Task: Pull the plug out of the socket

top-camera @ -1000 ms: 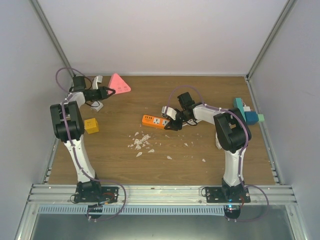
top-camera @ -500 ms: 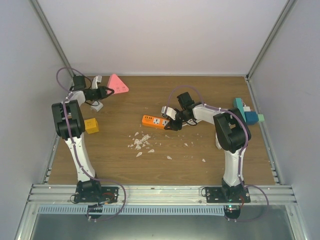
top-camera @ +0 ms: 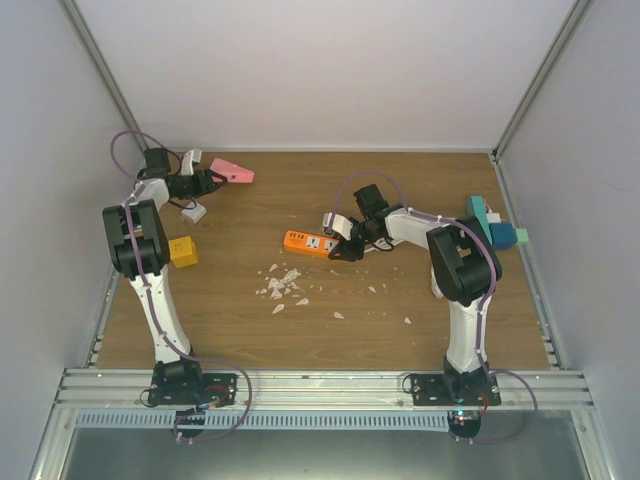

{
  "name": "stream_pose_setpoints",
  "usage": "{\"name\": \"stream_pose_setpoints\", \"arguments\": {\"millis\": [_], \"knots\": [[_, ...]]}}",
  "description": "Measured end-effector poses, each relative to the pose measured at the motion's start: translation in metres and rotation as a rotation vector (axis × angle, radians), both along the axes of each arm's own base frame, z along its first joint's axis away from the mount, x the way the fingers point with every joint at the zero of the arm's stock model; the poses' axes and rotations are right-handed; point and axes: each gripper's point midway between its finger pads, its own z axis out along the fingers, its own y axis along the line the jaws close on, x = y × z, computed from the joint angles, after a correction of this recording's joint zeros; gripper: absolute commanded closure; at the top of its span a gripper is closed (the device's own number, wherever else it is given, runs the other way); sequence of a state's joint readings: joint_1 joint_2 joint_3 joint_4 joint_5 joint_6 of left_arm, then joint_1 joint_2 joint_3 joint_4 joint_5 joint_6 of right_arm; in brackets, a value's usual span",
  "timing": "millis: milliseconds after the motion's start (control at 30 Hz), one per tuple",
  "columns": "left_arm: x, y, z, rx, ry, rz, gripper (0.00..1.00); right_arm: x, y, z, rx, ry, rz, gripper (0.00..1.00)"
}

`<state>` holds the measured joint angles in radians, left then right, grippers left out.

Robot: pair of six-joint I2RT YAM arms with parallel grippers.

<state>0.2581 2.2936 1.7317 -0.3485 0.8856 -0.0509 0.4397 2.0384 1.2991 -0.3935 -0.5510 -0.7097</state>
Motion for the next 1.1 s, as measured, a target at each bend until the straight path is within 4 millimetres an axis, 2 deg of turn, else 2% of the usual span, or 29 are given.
{"name": "stream_pose_setpoints", "arguments": {"millis": [300,467,667,833,1100], "knots": [[0.002,0.008,-0.007,0.062,0.009,0.027,0.25,0.0,0.0,0.0,-0.004,-0.001,0.0,0.89],[0.0,0.013,-0.009,0.104,0.017,0.039,0.2,0.0,0.0,0.0,-0.008,-0.003,0.0,0.89],[-0.004,0.017,0.011,0.168,-0.033,0.039,0.15,0.0,0.001,0.0,-0.015,-0.005,0.004,0.89],[-0.012,0.018,0.029,0.222,-0.079,0.033,0.05,0.002,0.001,0.0,-0.026,-0.011,0.01,0.87],[-0.018,0.021,0.026,0.276,-0.093,0.014,0.01,0.005,0.002,0.0,-0.039,-0.008,0.02,0.85]]}}
